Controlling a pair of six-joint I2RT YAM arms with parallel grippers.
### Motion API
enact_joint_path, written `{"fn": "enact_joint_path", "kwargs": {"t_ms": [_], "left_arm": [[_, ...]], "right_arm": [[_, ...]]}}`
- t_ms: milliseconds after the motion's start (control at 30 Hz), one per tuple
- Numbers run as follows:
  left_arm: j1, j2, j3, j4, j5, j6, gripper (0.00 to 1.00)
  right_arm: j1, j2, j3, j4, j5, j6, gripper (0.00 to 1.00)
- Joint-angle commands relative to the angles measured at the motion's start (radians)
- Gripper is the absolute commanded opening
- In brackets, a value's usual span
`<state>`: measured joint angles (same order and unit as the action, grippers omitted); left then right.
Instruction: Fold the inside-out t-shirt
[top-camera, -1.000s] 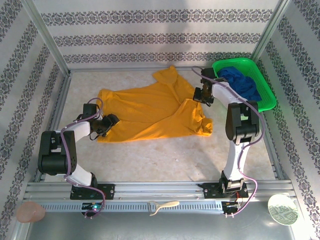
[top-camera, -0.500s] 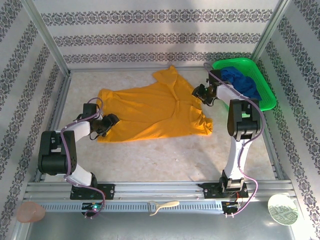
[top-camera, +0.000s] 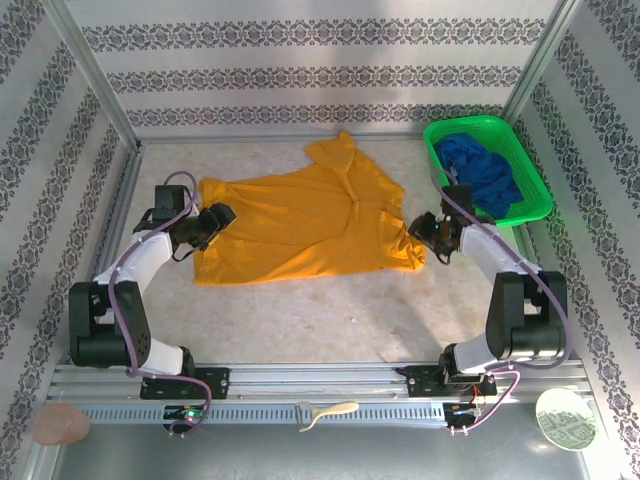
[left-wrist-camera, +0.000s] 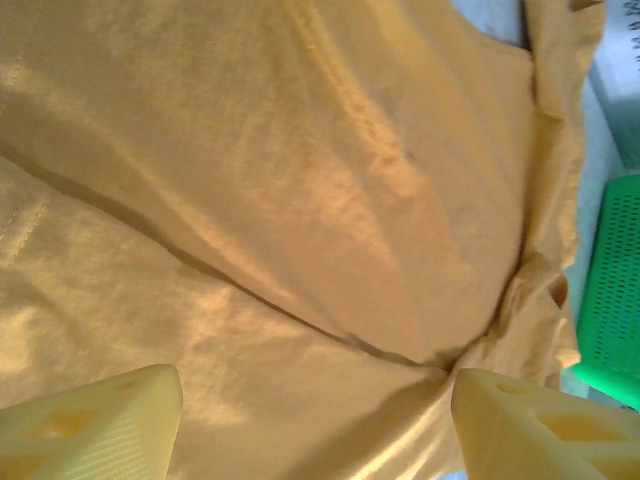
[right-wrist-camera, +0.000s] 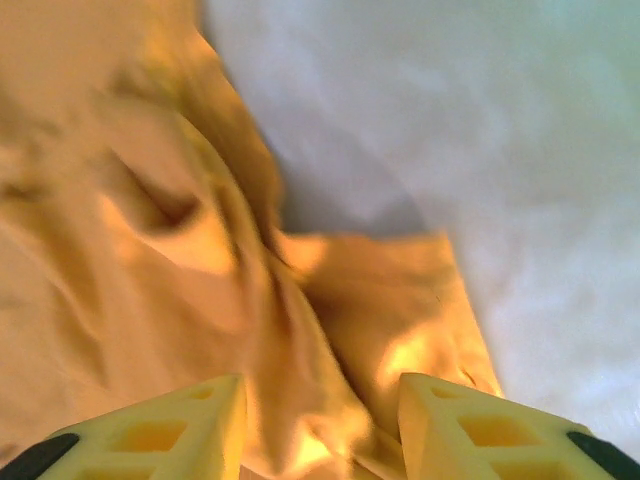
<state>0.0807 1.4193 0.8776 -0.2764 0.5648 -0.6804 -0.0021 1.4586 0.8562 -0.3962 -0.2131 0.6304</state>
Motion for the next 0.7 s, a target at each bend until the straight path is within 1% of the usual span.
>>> {"fn": "enact_joint_path", "kwargs": {"t_ms": [0,33,167,267,367,400,467,500,533,567,667], "left_arm": [[0.008,-0.047,-0.042,-0.061,0.03,0.012,0.72],[0.007,-0.054,-0.054,-0.06,0.032,0.014,0.72],[0.008,-0.06,-0.097,-0.054,0.031,0.021,0.72],[0.007,-0.06,-0.12,-0.041,0.027,0.016,0.72],[0.009,-0.045,-0.138,-0.024,0.022,0.015,0.72],[0.008,-0.038,-0.144,-0.014,0.018,0.015,0.72],[0.009,-0.015,-0.155,0.007,0.01,0.008,0.72],[0.009,0.002,-0.161,0.024,0.007,0.004,0.72],[0.009,0.017,-0.169,0.041,0.001,0.0,0.72],[0.011,0.031,-0.176,0.058,-0.006,-0.006,0.72],[0.015,0.074,-0.198,0.103,-0.018,-0.02,0.72]], "right_arm": [[0.006,-0.069,-0.089,0.016,0.014,-0.011,0.5],[0.007,-0.071,-0.102,0.021,0.006,-0.018,0.52],[0.028,-0.048,-0.109,0.03,-0.001,-0.045,0.54],[0.046,-0.012,-0.101,0.044,0.0,-0.061,0.55],[0.058,0.035,-0.084,0.055,0.003,-0.076,0.52],[0.058,0.054,-0.079,0.057,0.004,-0.079,0.5],[0.057,0.087,-0.069,0.058,0.008,-0.086,0.41],[0.056,0.099,-0.068,0.059,0.01,-0.088,0.29],[0.052,0.104,-0.069,0.057,0.015,-0.087,0.13],[0.048,0.106,-0.071,0.053,0.015,-0.084,0.0],[0.021,0.073,-0.093,0.031,0.013,-0.071,0.0]]}}
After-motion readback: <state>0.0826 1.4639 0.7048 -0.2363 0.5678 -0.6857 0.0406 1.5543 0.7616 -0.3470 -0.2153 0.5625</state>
